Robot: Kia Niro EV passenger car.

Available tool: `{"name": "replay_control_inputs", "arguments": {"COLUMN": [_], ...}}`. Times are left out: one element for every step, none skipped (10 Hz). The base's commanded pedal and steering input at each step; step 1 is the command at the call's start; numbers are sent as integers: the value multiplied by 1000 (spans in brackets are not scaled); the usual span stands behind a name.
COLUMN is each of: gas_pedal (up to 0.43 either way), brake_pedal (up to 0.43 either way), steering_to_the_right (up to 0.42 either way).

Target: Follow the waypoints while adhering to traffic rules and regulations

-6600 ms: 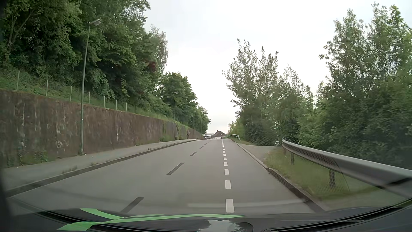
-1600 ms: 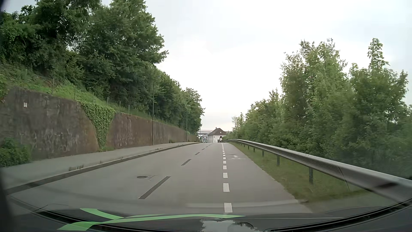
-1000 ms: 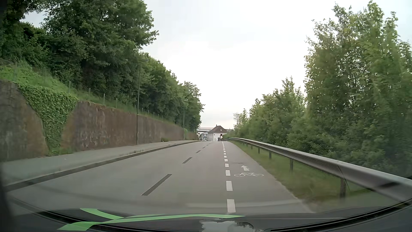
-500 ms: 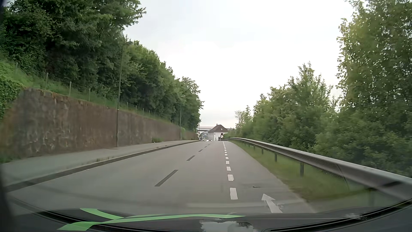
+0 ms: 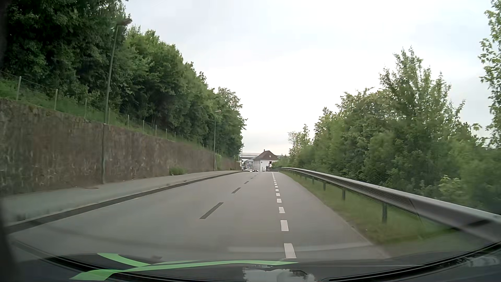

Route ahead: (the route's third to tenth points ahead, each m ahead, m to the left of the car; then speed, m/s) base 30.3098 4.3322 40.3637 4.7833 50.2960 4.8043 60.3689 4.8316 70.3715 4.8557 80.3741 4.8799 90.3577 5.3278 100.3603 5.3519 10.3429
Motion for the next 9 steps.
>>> {"name": "replay_control_inputs", "arguments": {"gas_pedal": [110, 110, 110, 87, 79, 79, 79, 79, 79], "brake_pedal": [0, 0, 0, 0, 0, 0, 0, 0, 0], "steering_to_the_right": [-2, -3, -3, -3, -2, -3, -2, -3, -3]}}
